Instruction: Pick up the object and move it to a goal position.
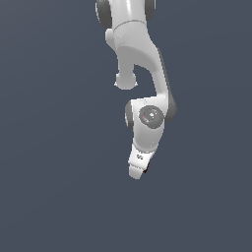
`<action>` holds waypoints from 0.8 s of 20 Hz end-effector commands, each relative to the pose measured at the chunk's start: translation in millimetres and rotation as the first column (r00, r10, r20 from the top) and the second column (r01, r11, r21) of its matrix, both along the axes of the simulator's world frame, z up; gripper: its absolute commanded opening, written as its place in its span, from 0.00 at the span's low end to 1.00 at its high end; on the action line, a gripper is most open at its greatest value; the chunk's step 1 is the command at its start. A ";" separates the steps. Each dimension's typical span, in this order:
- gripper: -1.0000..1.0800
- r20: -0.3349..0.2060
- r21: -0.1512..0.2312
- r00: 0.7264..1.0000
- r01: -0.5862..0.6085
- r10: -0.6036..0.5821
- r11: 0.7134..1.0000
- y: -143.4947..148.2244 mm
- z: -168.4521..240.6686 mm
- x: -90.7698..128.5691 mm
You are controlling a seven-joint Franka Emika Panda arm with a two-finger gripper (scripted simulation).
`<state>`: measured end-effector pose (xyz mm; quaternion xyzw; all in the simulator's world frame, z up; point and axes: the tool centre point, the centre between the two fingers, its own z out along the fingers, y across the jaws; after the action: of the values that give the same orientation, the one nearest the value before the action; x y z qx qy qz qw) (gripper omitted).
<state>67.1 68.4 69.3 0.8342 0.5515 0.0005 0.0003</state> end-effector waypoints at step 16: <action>0.00 -0.001 0.000 1.000 -0.004 0.004 1.000 0.3 -42.3 -0.1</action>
<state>66.7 68.4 26.8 0.8330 0.5532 -0.0004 0.0000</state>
